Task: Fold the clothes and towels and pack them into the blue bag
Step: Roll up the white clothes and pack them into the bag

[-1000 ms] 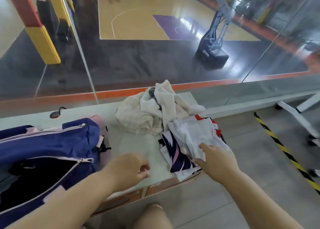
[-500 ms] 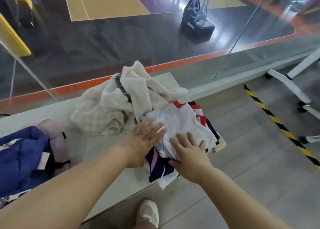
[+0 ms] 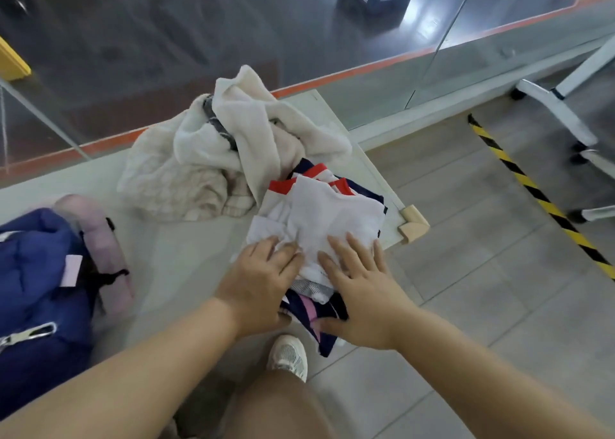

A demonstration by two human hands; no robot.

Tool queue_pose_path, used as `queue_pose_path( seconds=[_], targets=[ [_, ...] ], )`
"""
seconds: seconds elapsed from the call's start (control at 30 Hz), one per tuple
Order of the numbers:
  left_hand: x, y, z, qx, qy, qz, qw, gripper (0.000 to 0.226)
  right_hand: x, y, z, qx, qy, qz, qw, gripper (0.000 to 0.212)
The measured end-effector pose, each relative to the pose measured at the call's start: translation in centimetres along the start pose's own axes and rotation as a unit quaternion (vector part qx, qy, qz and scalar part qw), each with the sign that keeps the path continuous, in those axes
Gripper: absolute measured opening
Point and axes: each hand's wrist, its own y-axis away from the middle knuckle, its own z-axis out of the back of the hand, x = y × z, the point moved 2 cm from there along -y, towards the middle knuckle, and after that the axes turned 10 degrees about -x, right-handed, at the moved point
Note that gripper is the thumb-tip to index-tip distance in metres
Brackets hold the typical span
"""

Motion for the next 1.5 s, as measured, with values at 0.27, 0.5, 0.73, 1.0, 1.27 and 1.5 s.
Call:
queue_pose_path(
  seconds=[0.27,0.5,0.73,1.0,1.27,1.5],
  targets=[
    [-0.4,-0.9,1.2,-0.027,0.026,0.028,0.999,0.045,3.7,0.9,-2.7,-0.073,0.05,-0.069,0.994,0.118],
    [-0.1,0.3,3.0,-0.057,0.085,0.08,0.992,0.055,2.7,-1.1,-0.6,-0.127,0.0,-0.044,0.991,0.052],
    [-1.1,4.2,-0.4,-0.041,-0.026,0.038,0.998,0.119,2.6,-1.3,1.2,-0.106,0.031,0.001,0.994,0.058],
    [-1.7,4.3,-2.6,-0.117,-0.099,0.017,0.988,0.046,2.3,-0.1,-0.4,-0.121,0.013,0.011,0.993,0.066],
    [0.2,3.5,-0.5,-0.106,-0.021,-0.063,0.992,0.064,1.4,-0.3,0.8,-0.048,-0.029,0.034,0.998,0.071],
    [0.7,2.1,2.4,-0.092,0.123,-0.032,0.988,0.047,4.0,2.8,-1.0,-0.093,0.083,-0.016,0.992,0.129]
  ],
)
